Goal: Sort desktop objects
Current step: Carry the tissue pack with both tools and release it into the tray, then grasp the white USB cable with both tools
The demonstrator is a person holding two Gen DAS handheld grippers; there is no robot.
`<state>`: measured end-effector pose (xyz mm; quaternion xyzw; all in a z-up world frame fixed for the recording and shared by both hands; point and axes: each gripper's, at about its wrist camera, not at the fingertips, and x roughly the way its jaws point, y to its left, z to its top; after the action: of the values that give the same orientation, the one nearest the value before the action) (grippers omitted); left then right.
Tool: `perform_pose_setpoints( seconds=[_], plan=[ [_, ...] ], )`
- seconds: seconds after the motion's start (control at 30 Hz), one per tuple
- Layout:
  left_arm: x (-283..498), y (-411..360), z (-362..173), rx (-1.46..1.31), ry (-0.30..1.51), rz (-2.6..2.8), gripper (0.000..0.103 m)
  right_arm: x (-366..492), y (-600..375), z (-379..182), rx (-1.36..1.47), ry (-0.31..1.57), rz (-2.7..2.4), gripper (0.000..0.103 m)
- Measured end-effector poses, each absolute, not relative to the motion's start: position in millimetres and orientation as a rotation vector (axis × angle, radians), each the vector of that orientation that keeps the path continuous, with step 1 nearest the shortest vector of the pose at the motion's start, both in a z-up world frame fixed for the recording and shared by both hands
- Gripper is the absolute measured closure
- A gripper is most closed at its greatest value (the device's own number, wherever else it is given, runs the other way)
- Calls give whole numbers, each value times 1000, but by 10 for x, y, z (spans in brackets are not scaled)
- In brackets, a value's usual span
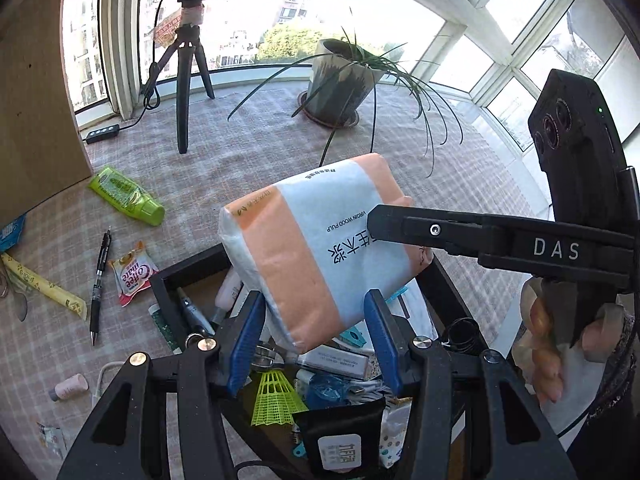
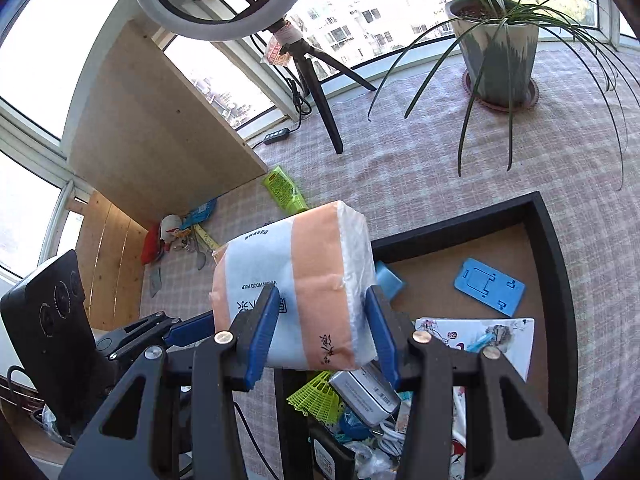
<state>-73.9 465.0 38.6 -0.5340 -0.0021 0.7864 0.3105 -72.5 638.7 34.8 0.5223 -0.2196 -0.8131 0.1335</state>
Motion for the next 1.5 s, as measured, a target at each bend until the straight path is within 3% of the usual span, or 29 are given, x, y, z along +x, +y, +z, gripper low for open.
perform_pose_setpoints(
  seconds=[0.27,0.57,1.03,1.27,1.5],
  plan=[
    [-638,4925,363,-1416,55,2046,55,-530,6859,273,1539,-724,-2420,58],
    [-711,4549,380,-1435,28,2102,55,-564,6745,280,1533,-714,-2407,58],
    [-855,2966,456,-1509,-2,2342,55,-823,5685,206,1542,-496,-2217,56],
    [-835,2202,90,-1665,-75,2393,55,-840,4925,45,1565,-357,-2066,53],
    [-667,2117,-385,-1766,-106,2322,55,-760,4306,-342,1633,-258,-1965,53]
  ],
)
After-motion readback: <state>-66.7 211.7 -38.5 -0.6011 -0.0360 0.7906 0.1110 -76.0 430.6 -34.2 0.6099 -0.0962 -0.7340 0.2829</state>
